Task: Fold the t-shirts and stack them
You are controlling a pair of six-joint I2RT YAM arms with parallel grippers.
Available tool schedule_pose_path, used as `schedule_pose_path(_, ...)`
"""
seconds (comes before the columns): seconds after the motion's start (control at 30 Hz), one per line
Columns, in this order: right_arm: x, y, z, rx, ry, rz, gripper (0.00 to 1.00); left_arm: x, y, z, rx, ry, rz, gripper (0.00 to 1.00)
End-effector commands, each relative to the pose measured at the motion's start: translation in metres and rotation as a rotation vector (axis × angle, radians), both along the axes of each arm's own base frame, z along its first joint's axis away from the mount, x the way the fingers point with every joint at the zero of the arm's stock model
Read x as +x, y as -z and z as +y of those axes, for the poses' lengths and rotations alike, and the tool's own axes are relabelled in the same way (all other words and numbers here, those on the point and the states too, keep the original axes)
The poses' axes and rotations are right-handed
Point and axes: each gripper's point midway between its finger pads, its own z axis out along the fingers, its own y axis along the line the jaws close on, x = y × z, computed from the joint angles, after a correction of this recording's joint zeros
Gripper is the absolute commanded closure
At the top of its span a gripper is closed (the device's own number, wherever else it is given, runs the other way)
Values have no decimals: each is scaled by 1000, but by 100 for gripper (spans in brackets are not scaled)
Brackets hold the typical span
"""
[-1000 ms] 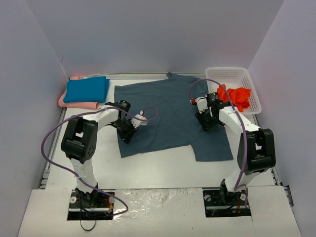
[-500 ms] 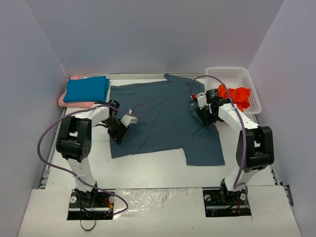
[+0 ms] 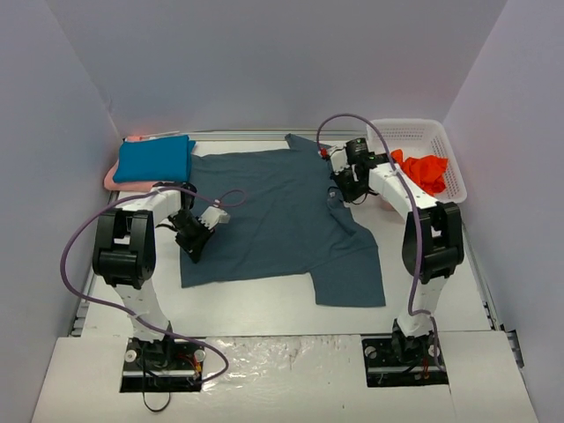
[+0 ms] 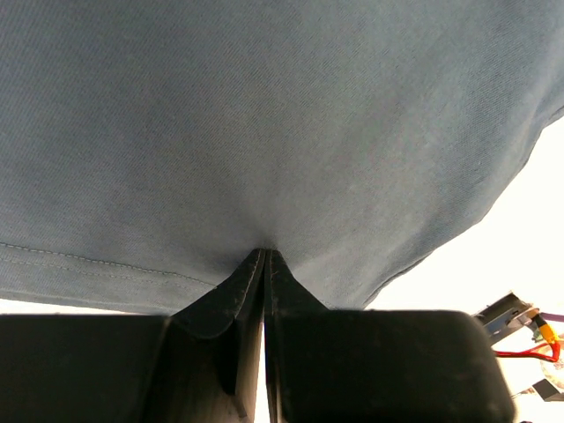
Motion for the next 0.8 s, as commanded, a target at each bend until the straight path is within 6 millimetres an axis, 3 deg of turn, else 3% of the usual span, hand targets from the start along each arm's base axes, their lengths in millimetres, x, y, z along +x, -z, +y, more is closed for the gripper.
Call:
schedule_pose_path(0.0, -17, 21, 24, 27, -72, 119, 100, -15, 3, 16, 54, 30, 38, 97)
schedule_pose_path(0.17, -32, 51, 43, -13, -133, 190, 100, -15, 6, 14, 42, 21, 42, 98)
schedule_pose_path(0.33, -39, 68, 45, -43, -146, 228, 100, -14, 5, 12, 33, 17, 42, 98)
schedule_pose_path(0.57, -41, 80, 35, -94, -124, 238, 100, -17, 3, 12, 29, 22, 39, 98)
schedule_pose_path(0.77, -37, 88, 11, -162, -48, 219, 100, -19, 1, 12, 30, 24, 37, 98)
